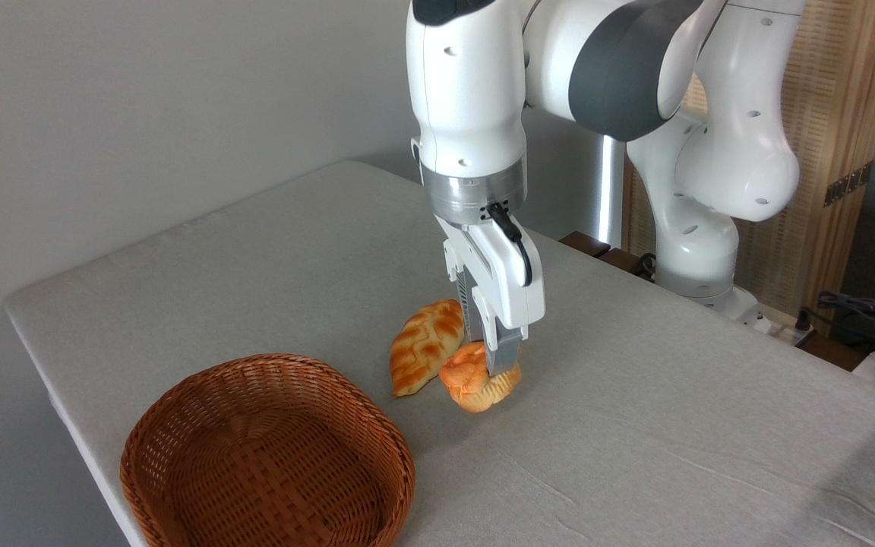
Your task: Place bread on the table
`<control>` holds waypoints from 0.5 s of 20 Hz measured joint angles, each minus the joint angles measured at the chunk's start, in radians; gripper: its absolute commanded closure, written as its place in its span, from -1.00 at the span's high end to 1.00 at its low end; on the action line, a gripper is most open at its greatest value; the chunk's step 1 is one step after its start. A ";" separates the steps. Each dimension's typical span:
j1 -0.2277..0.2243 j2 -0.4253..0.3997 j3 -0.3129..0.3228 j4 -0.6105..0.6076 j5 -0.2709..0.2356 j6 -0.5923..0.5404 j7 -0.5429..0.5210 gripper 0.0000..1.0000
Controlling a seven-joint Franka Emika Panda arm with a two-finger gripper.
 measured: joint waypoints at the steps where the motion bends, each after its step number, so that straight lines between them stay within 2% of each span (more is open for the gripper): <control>1: 0.000 0.003 0.000 -0.002 0.000 0.000 0.000 1.00; 10: -0.001 0.011 0.000 -0.004 0.000 0.001 0.000 1.00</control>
